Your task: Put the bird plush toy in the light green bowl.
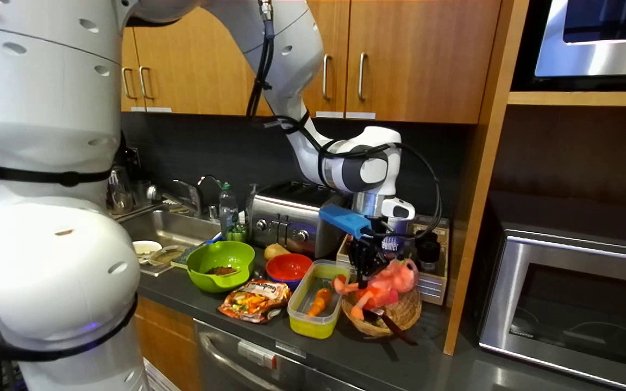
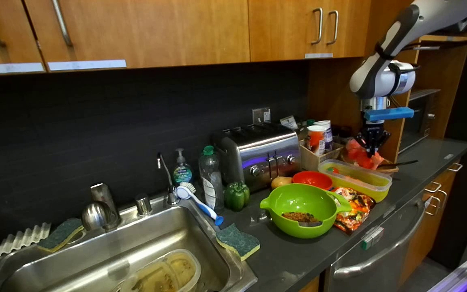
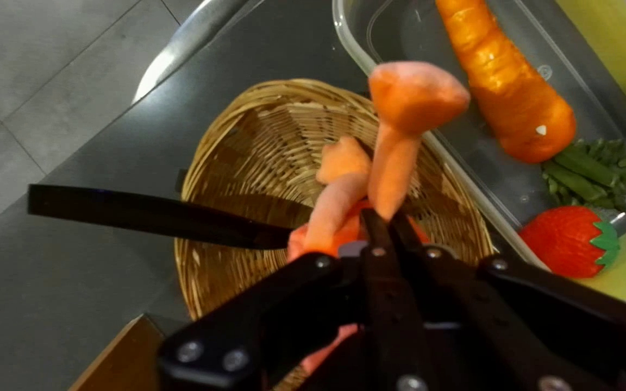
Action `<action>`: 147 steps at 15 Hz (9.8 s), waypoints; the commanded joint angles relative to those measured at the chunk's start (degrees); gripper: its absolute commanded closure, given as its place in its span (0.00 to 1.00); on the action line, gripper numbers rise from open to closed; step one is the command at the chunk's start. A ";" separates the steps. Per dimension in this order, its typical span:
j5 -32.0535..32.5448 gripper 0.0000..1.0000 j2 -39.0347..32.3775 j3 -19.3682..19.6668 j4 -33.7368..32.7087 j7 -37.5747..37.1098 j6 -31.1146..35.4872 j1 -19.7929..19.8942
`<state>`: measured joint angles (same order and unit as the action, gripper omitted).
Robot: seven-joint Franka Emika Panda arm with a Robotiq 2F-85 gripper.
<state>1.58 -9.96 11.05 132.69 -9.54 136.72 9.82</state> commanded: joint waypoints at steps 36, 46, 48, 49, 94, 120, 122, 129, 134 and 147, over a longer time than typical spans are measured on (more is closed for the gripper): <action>15.19 0.99 40.99 -18.38 25.99 -14.93 4.04 -1.65; 14.87 0.99 41.05 -26.80 24.66 -17.78 0.38 -7.38; 14.55 0.99 40.92 -28.11 24.57 -18.52 -0.81 -9.04; 14.53 0.99 40.82 -28.96 24.57 -19.05 -1.54 -9.97; 9.18 0.01 29.75 -32.25 18.73 -16.36 -9.92 -22.35; -0.10 0.00 22.39 -26.00 14.60 -1.88 -15.73 -22.33; -1.21 0.00 22.73 -25.32 14.42 0.99 -17.47 -22.13; 0.05 0.00 22.17 -24.86 14.62 0.81 -17.35 -21.72; -5.76 0.00 22.32 -22.68 16.52 7.84 -14.98 -22.20; -15.52 0.00 20.75 -19.77 19.41 28.10 -7.78 -22.48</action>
<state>-13.75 12.03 -9.83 151.89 14.92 126.78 -12.02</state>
